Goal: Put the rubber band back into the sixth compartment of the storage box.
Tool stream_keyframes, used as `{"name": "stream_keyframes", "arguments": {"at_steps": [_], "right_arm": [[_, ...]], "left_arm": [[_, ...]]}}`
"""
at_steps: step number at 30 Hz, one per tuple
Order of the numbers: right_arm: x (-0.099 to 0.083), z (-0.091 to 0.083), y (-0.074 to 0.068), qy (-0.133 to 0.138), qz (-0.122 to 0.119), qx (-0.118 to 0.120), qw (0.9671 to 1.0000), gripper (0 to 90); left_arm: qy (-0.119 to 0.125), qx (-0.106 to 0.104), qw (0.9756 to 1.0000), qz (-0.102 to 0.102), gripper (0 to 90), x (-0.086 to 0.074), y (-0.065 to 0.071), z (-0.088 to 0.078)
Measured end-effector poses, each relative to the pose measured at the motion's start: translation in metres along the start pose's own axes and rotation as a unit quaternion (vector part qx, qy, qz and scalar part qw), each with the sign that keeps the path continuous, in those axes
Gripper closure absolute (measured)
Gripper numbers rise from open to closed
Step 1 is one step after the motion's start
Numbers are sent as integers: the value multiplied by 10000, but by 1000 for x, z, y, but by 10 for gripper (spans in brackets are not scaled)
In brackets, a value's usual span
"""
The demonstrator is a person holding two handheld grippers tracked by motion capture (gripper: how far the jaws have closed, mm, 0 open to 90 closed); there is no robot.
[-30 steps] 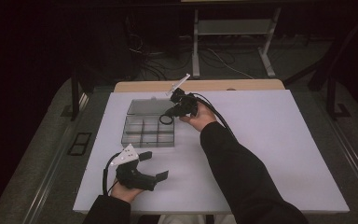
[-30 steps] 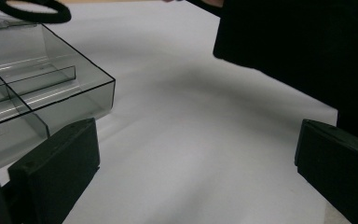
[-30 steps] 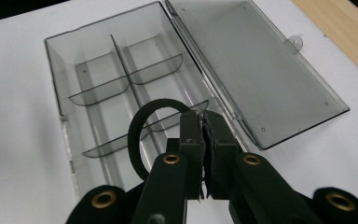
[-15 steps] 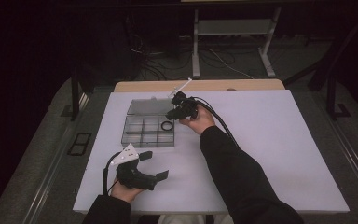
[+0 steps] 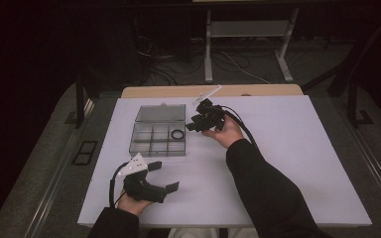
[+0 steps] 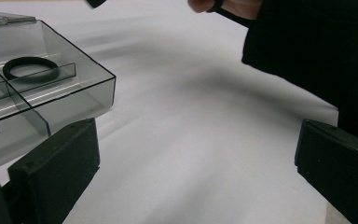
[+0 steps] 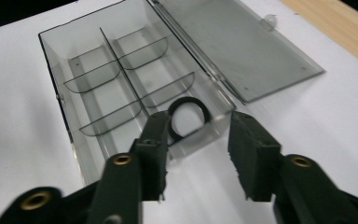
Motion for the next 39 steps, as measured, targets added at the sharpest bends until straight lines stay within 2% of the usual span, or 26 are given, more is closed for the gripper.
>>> {"name": "stream_keyframes", "arguments": {"at_steps": [1,2,4,5,6,9,12,13,14,15,28,36,39], "right_arm": [[0,0,0,0,0,0,10000,498],[-2,-8,0,61,69,-72,9999,437],[-3,-12,-1,111,94,-126,9998,401],[-5,-20,-1,201,151,-179,9995,325],[-5,-20,-1,201,151,-179,9995,325],[-10,-32,-3,213,191,-110,9995,137],[-17,-44,-5,291,310,-101,9990,80],[-22,-51,-7,352,346,-145,9987,1],[-22,-51,-7,352,346,-145,9987,1],[-28,-59,-10,370,430,-114,9983,1],[-67,-94,-24,451,473,-215,9976,2],[-85,-107,-31,435,479,-284,9975,2],[-97,-114,-35,447,501,-333,9972,2]], "left_arm": [[-3,0,10000,15,0,0,0,0],[-5,3,10000,33,0,0,0,0],[-4,5,10000,30,0,0,0,0],[-16,3,10000,22,0,0,0,0],[-9,3,10000,5,0,0,0,0],[-34,15,10000,49,0,-1,0,0],[-55,20,10000,58,0,-1,0,0],[-29,22,10000,23,0,-1,1,0],[-28,22,10000,26,0,-1,1,0],[-47,28,10000,46,0,-1,0,0],[-67,31,10000,55,0,-2,1,0],[-72,26,10000,60,0,-2,2,0],[-73,24,10000,56,0,-2,2,0]]}}
Point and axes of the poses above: each handheld gripper's, and its own axes: z roughly forward along the jaws, x roughly out of its top, y roughly to its right, the point moved 3 cm from there along z, roughly forward along the jaws, and after that the axes turned 14 degrees about x, right-handed, at the moved point
